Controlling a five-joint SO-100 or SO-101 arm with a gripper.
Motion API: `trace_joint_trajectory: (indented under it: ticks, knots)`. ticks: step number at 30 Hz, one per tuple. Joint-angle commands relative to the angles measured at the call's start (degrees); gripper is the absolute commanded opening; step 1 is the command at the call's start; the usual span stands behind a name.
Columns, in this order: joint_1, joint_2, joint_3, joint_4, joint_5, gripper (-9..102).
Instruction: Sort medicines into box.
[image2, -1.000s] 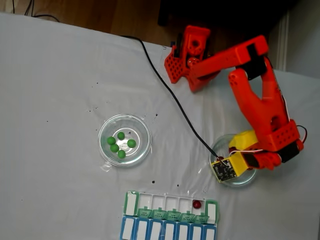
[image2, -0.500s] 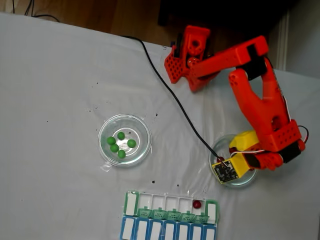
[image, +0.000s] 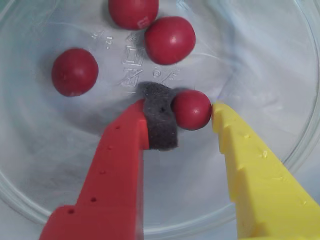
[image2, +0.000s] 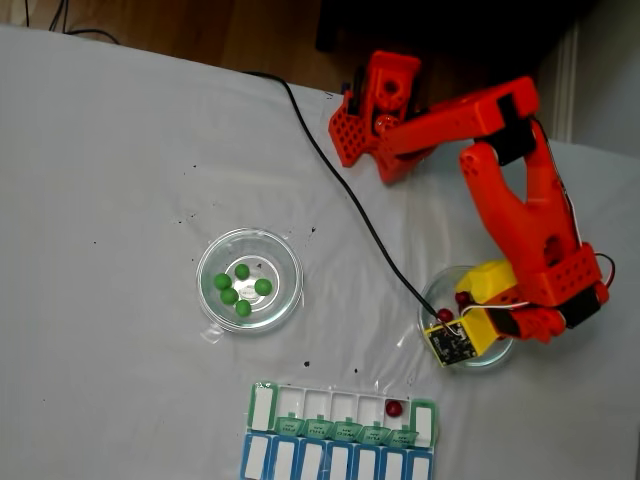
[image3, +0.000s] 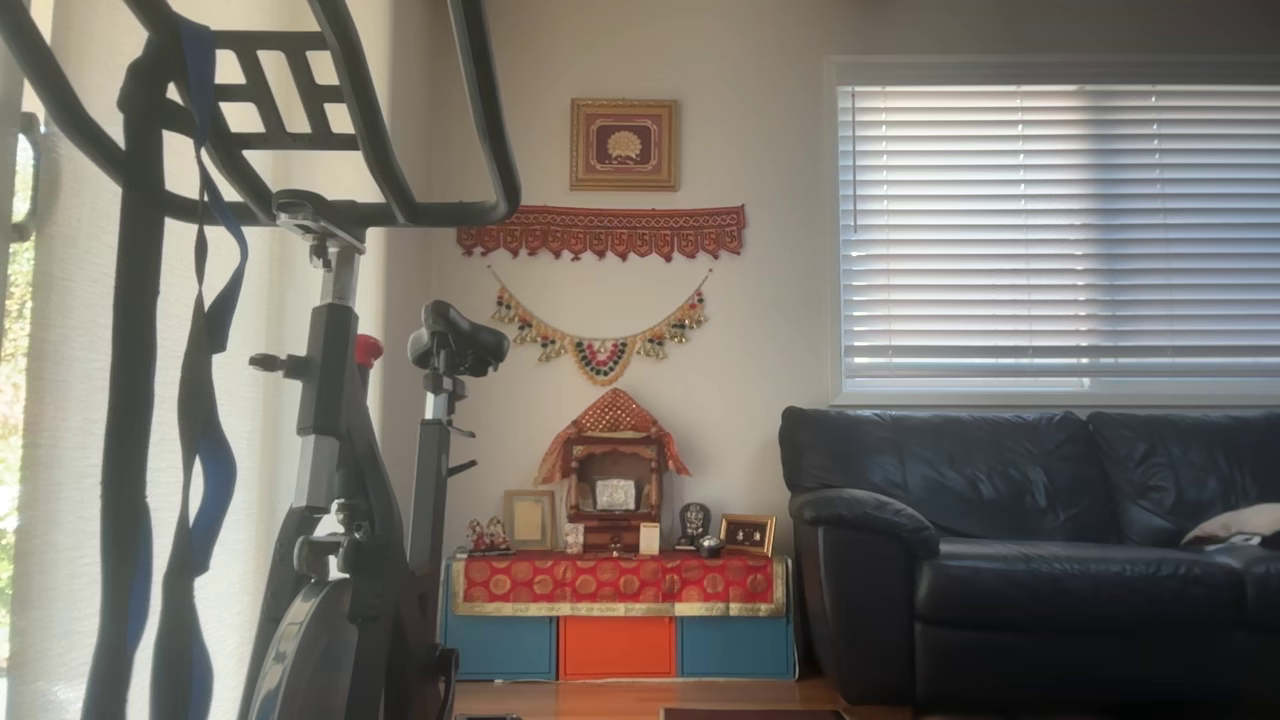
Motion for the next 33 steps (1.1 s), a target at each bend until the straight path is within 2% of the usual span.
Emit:
trace_joint_trajectory:
  ticks: [1, 10, 27, 33]
  knots:
    - [-2.0, 0.4, -2.0, 0.5, -0.4, 15]
    - [-1.9, 0.1, -2.2, 0.7, -1.1, 15]
    - [-2.5, 1.3, -0.7, 1.0, -2.3, 1]
    - [-1.8, 1.5, -2.5, 1.4, -3.5, 1]
